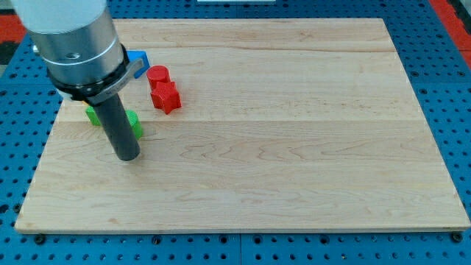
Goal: Adjust the stars on either sides of the green circle
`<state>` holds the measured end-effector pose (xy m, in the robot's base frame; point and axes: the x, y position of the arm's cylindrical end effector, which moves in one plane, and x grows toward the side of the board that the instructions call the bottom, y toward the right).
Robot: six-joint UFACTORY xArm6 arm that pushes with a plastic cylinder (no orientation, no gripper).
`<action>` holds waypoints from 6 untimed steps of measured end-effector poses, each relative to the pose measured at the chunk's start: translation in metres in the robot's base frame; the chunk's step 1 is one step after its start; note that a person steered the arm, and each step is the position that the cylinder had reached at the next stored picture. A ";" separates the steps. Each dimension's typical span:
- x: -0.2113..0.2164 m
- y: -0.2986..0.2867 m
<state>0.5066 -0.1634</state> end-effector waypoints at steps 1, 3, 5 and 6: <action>-0.022 -0.001; -0.044 0.001; -0.031 -0.043; -0.045 -0.055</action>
<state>0.4614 -0.2182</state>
